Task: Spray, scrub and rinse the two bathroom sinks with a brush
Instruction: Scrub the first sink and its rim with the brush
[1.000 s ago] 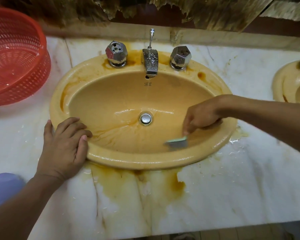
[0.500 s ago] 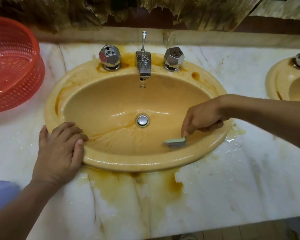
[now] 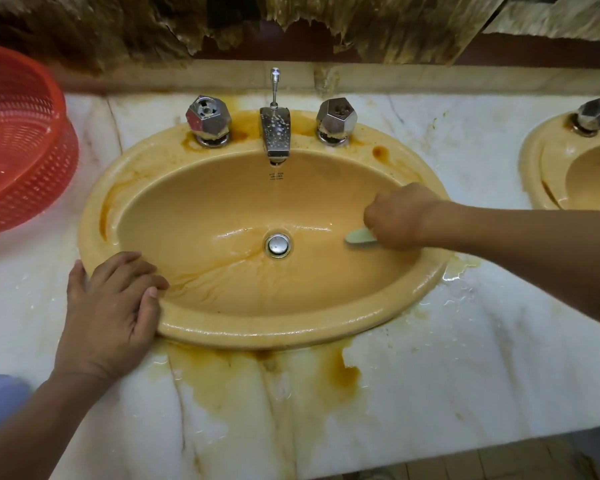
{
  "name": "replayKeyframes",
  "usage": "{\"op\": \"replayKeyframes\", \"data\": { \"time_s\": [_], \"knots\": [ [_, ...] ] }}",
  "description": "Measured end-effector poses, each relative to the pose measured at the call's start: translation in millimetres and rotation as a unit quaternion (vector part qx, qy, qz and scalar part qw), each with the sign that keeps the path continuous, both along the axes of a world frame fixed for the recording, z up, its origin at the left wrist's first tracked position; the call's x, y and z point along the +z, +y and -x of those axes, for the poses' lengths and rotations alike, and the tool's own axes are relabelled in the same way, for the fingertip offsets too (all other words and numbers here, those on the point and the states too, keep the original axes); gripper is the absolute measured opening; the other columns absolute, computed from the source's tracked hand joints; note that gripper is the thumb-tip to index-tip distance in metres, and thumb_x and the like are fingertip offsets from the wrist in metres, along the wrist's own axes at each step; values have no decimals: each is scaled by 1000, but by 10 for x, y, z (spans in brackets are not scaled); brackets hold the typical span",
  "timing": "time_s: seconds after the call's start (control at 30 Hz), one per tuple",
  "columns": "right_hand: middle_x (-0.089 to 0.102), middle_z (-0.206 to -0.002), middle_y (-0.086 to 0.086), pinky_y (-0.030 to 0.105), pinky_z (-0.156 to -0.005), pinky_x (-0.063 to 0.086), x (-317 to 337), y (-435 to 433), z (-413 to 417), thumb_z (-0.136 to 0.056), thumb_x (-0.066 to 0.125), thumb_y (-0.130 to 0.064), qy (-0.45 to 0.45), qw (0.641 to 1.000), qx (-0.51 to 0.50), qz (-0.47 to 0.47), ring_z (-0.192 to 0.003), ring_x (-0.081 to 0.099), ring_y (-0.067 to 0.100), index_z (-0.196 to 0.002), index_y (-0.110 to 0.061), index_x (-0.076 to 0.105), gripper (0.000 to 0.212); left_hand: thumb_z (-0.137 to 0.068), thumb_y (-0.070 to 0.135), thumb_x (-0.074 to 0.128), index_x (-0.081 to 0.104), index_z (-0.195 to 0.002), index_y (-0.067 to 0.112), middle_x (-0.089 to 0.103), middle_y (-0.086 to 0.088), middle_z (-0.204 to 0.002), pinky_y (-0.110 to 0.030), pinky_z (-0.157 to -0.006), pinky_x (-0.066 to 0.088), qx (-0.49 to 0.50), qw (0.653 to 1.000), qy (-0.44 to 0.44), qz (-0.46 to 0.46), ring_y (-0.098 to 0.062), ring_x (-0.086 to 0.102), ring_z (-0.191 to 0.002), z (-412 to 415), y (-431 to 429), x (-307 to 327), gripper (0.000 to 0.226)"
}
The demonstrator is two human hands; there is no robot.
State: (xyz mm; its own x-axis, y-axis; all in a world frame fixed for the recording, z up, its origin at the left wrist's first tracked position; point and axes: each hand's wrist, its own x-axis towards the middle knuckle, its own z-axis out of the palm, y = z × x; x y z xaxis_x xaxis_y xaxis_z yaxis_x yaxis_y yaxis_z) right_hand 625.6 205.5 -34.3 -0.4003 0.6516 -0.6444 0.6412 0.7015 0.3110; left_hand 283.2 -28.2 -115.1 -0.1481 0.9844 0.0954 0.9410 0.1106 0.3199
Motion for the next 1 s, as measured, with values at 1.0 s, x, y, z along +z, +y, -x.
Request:
{"op": "replayKeyframes", "data": {
  "time_s": [1.0],
  "knots": [
    [65, -98, -1, 31, -65, 49, 107, 6, -25, -99, 48, -28, -41, 993, 93, -58, -88, 63, 27, -104, -28, 70, 22, -95, 35, 35, 75, -96, 15, 63, -10, -124, -63, -115, 18, 3, 1000, -6, -15, -34, 44, -138, -12, -6, -18, 45]
  ]
}}
